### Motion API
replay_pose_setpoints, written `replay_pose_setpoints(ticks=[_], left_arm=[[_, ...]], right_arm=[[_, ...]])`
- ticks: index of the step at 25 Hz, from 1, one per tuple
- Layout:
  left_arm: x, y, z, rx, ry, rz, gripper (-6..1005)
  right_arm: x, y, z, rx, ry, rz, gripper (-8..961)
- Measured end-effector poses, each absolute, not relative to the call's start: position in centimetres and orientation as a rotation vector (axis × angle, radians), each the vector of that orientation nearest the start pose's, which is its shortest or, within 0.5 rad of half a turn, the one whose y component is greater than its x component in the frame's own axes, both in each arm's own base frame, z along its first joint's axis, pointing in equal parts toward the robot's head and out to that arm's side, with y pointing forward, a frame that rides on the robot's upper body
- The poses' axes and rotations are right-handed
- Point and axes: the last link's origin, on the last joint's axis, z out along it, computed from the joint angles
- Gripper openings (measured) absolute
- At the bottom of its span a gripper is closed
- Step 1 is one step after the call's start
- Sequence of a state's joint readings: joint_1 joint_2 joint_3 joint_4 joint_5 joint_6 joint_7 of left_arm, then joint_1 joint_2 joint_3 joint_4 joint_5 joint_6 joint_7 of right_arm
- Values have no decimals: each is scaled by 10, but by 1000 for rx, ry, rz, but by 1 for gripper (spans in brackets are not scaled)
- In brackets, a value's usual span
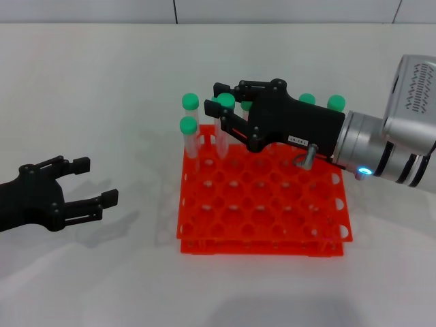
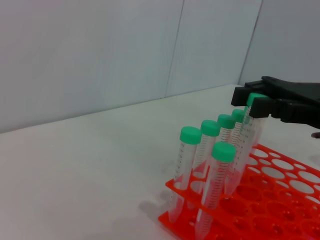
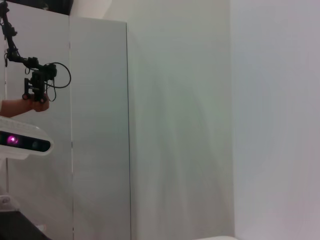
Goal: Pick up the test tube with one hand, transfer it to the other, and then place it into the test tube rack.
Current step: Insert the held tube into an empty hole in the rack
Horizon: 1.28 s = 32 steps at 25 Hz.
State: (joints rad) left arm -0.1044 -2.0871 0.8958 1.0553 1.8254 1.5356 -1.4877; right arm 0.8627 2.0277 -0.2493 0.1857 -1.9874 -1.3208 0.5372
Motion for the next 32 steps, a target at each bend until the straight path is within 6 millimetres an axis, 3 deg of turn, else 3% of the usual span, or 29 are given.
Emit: replay_pose_setpoints(ticks=[25,32], left_arm=[[-316,253,43,-2545,-730,-551,879],[-315,253,44,-2541,-729,-560,879]], right_arm=[[176,354,-96,-2544,214,1003,427],[173,350,-91,-2546,204,1072,579]])
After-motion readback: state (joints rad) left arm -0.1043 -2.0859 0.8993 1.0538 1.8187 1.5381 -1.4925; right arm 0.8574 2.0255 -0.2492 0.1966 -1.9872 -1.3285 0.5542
